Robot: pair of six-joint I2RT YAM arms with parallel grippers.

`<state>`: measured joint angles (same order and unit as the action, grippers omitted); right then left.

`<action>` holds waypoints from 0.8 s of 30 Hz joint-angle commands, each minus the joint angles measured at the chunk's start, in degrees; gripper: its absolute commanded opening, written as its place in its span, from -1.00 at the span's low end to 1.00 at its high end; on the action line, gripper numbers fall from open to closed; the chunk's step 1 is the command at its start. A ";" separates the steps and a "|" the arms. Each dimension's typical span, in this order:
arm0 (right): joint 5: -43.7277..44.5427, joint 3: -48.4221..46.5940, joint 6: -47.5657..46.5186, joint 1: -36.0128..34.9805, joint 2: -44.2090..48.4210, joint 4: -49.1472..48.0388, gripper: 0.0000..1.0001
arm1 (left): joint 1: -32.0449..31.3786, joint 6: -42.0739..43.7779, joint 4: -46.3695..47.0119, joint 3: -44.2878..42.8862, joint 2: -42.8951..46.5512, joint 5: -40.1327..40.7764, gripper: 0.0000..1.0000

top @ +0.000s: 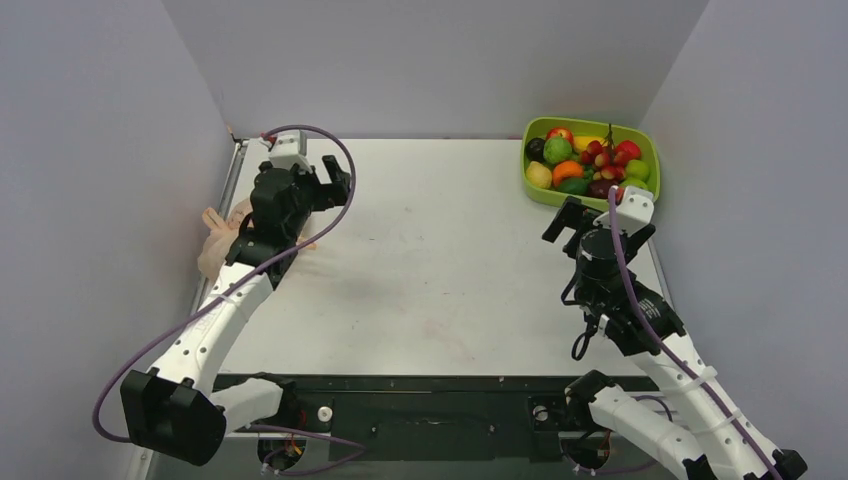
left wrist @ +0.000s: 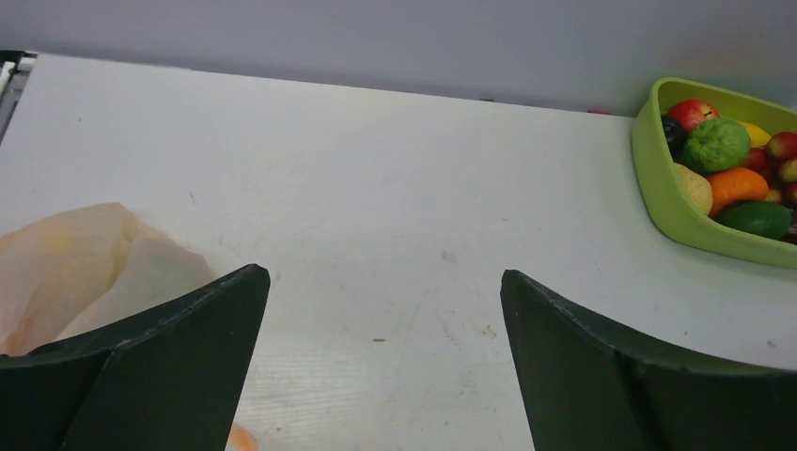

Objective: Take the fake fruits out of the plastic bag
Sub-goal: Move the plastic bag to the center of the board.

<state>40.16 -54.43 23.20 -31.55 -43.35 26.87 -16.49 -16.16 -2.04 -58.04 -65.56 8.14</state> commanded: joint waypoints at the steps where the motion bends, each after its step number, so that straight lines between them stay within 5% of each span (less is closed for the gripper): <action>1: 0.67 1.58 2.39 -0.27 -0.88 -1.85 1.00 | -0.18 -3.37 -6.02 -3.96 -1.91 2.39 0.85; 10: -7.44 6.29 4.37 -0.41 -0.57 -3.71 1.00 | 1.04 -4.35 -12.92 1.04 1.64 25.08 0.83; 19: -22.52 8.13 5.10 -0.92 -0.78 -3.33 1.00 | 2.02 -0.06 -10.57 6.82 2.22 32.33 0.92; 24: -29.12 8.18 6.81 -5.11 -2.36 -4.06 1.00 | 6.32 -2.48 -10.87 6.47 -2.06 27.83 0.92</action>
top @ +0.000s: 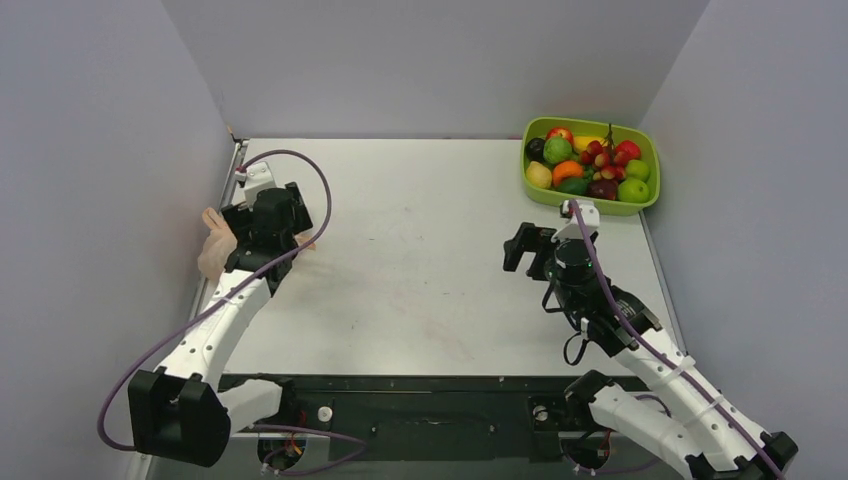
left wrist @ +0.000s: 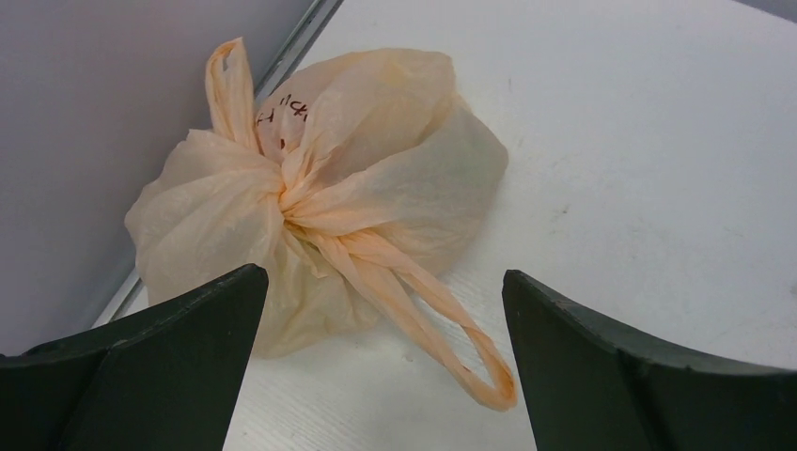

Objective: Take the fake fruits out of the plastic bag
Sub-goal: Move the plastic bag to the center of the board.

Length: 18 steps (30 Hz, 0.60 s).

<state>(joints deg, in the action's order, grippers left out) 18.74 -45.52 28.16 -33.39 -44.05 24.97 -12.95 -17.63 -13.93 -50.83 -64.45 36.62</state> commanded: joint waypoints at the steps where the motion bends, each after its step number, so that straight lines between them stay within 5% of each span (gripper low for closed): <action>1: -7.99 -0.99 2.21 -4.06 -2.66 -1.92 1.00 | 2.94 -1.05 0.67 -1.06 -4.13 -1.59 0.92; 14: -0.20 -3.29 6.86 -21.16 -10.53 0.08 1.00 | 2.98 -19.92 -10.67 -6.22 -17.00 -0.41 0.56; 18: 5.17 -1.49 9.39 -22.83 -8.68 -0.66 1.00 | 3.06 -18.24 -9.01 -6.28 -17.93 -3.84 -0.09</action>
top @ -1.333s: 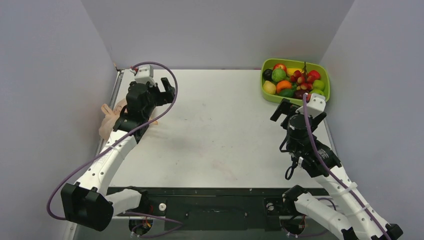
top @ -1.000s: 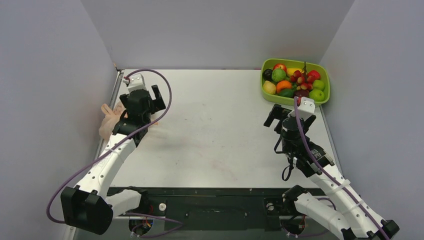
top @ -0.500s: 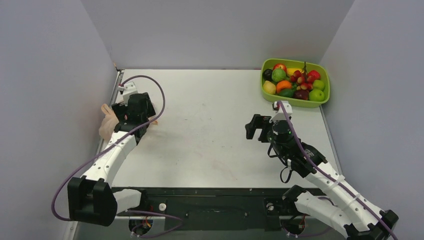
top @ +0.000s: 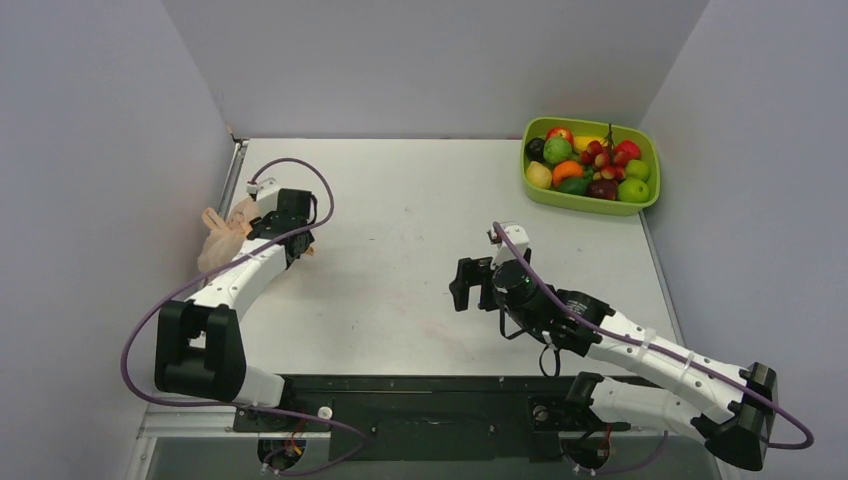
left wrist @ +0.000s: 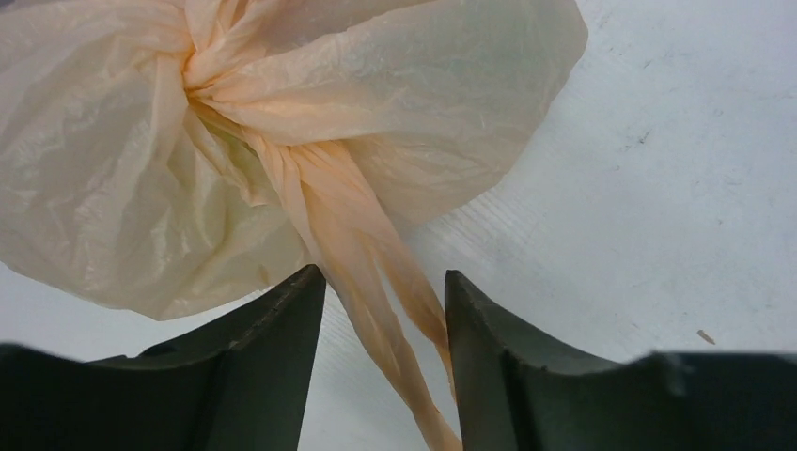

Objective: Take the fake fruits out of the plastic bag
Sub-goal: Move the plastic bag to the center of the board.

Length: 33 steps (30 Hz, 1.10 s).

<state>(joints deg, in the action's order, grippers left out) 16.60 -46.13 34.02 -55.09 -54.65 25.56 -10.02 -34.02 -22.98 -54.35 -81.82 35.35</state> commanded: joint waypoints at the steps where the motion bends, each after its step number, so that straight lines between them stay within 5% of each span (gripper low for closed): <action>1: 9.59 0.06 4.18 -1.26 2.99 -1.49 1.00 | 0.10 -1.18 0.22 -2.78 -0.63 -2.97 -0.14; 5: 16.64 3.52 8.56 -1.33 7.42 -1.69 1.00 | -0.84 -0.27 0.74 -2.07 -0.46 -3.39 -0.25; 8: 21.07 6.36 12.92 -1.41 12.56 -1.10 0.99 | -2.19 0.65 1.45 -1.61 -0.37 -3.67 -0.75; 12: 22.70 8.21 12.40 -1.34 14.95 -1.50 0.98 | -3.91 2.68 1.16 -2.98 -2.09 -6.71 -1.00; 19: 25.12 5.88 11.13 -1.31 11.18 2.86 0.98 | -7.59 11.61 -1.63 -8.43 -6.76 -28.66 -1.00; 23: 26.52 5.15 10.07 -1.23 8.90 2.03 0.99 | -15.74 18.54 -5.13 -12.20 -10.32 -39.02 -1.00; 33: 36.43 4.75 11.93 0.32 12.90 4.76 0.99 | -33.60 28.98 -3.75 -11.56 -7.14 -50.22 -1.00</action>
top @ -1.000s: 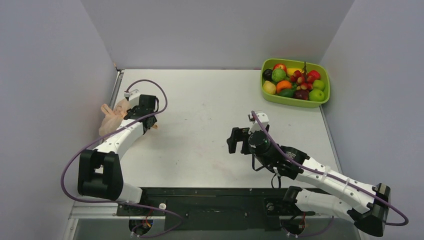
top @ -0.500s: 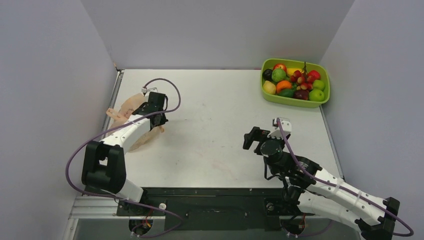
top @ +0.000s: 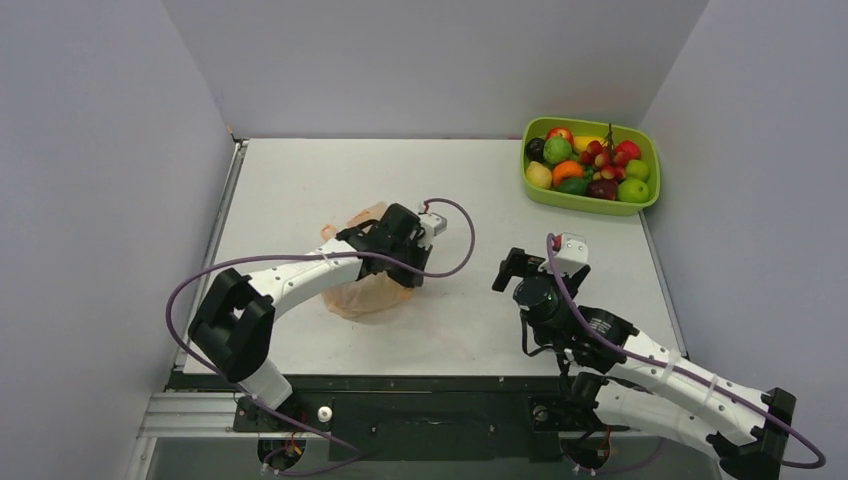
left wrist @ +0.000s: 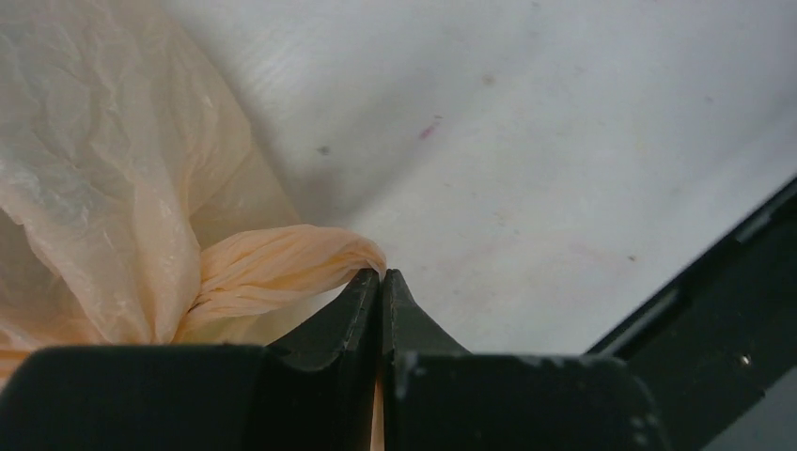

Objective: Take the fake fruits out of the plastic bag
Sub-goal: Move the plastic bag to the center of the board.

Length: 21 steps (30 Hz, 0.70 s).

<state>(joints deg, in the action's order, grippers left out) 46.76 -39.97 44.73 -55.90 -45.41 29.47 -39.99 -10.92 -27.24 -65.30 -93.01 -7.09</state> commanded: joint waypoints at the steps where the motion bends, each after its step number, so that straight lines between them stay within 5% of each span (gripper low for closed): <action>1: 6.47 -1.29 1.03 1.49 4.14 0.85 1.00 | -4.28 6.42 0.56 -0.48 4.92 -10.03 -1.00; 12: -1.65 -0.96 -2.00 12.50 6.02 -0.22 1.00 | -6.40 9.81 7.36 4.76 17.31 -20.55 -0.99; 15: -5.20 -0.85 -3.19 14.04 3.49 -2.26 1.00 | -6.33 10.52 8.01 5.81 19.86 -19.95 -0.33; 21: -11.20 -2.36 -5.24 14.22 -2.01 -5.61 1.00 | -3.55 9.93 11.35 8.69 26.56 -11.99 -0.11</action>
<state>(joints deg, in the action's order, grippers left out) 40.71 -39.97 41.50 -41.98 -44.18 27.70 -46.00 -1.58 -21.54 -58.15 -71.07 -24.05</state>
